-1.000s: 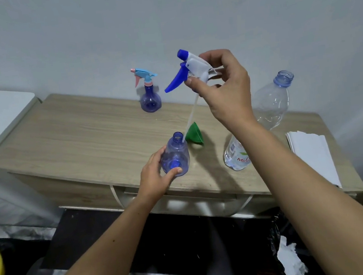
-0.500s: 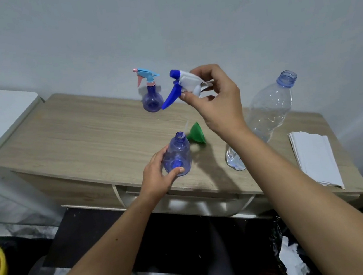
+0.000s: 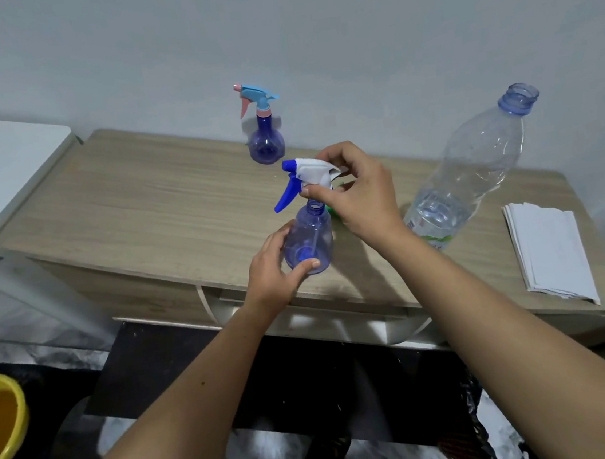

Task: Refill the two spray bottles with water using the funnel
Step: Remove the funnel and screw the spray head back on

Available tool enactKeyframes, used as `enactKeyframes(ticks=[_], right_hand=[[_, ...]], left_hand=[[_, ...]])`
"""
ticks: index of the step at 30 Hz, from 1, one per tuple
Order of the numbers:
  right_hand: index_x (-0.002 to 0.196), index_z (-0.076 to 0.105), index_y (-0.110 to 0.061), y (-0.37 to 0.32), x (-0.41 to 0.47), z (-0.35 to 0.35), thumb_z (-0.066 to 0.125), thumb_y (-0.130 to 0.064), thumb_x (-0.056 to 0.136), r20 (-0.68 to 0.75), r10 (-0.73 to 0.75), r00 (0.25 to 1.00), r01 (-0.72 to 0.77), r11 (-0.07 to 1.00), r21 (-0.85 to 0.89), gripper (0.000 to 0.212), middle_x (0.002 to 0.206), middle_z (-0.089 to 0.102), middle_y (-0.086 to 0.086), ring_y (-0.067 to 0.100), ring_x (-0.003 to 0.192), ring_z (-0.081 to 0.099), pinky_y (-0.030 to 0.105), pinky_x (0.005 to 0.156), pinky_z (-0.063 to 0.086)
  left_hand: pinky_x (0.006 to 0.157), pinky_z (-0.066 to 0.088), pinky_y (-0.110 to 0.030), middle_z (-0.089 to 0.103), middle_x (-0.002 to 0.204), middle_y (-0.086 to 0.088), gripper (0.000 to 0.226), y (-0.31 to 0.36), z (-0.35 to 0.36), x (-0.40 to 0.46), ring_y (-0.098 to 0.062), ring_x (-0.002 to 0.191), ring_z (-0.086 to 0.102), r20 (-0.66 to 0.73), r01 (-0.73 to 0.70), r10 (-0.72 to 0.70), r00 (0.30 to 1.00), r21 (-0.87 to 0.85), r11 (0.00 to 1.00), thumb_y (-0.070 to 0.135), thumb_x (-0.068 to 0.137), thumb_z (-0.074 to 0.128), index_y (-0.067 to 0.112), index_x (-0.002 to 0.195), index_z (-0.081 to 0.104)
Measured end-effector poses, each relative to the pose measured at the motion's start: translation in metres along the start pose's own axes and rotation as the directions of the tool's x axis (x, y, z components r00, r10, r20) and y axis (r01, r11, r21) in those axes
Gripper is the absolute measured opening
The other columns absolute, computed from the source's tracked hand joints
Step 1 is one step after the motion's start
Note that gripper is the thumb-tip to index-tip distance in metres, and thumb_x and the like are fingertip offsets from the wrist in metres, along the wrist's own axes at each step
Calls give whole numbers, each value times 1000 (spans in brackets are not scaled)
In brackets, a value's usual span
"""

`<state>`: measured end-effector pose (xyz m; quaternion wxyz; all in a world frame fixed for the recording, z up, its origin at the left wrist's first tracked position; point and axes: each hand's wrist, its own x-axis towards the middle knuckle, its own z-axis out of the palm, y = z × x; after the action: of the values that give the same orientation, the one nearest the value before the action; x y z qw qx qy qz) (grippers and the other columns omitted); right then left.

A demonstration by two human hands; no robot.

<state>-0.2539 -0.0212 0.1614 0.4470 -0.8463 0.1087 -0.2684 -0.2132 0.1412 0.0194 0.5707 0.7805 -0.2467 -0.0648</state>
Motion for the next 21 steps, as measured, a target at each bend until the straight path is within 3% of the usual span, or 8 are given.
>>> enactKeyframes(ticks=[4, 9, 14, 18, 21], right_hand=[[100, 69, -16, 4, -5, 4, 96, -21, 71, 23, 10, 1000, -10, 1000, -16, 40, 92, 70, -12, 6, 79, 63, 17, 63, 50], [98, 66, -15, 8, -11, 6, 95, -24, 72, 60, 2, 998, 0, 999, -34, 40, 91, 72, -6, 11, 83, 67, 30, 73, 58], [105, 65, -21, 12, -12, 1, 91, -24, 77, 167, -59, 984, 81, 988, -130, 38, 96, 70, -12, 10, 86, 65, 19, 76, 53], [110, 64, -20, 15, -12, -5, 79, -14, 81, 232, -63, 971, 105, 979, -173, 33, 94, 71, -8, 18, 85, 67, 41, 79, 57], [109, 62, -19, 15, -9, -7, 81, -16, 82, 242, -71, 968, 120, 973, -195, 33, 93, 69, -9, 17, 82, 66, 32, 76, 56]], left_hand=[[106, 55, -46, 65, 139, 5, 77, -1, -1, 0, -11, 128, 63, 11, -8, 8, 1000, 2, 1000, 37, 83, 87, 18, 150, 54], [105, 56, -44, 66, 136, 7, 73, -3, 1, -1, -9, 125, 64, -3, -14, 14, 1000, -3, 1000, 27, 83, 89, 19, 148, 56], [108, 54, -39, 63, 139, 10, 76, -4, 1, -1, -6, 129, 61, 5, -23, 23, 1000, 2, 1000, 27, 85, 88, 17, 151, 53], [106, 55, -42, 65, 139, 5, 75, -7, 2, -1, -9, 127, 63, 2, -33, 33, 999, -10, 999, 27, 84, 89, 16, 149, 54], [105, 56, -44, 65, 139, 4, 75, -8, 3, -1, -10, 127, 64, 0, -38, 38, 999, -25, 999, 27, 84, 89, 16, 150, 55]])
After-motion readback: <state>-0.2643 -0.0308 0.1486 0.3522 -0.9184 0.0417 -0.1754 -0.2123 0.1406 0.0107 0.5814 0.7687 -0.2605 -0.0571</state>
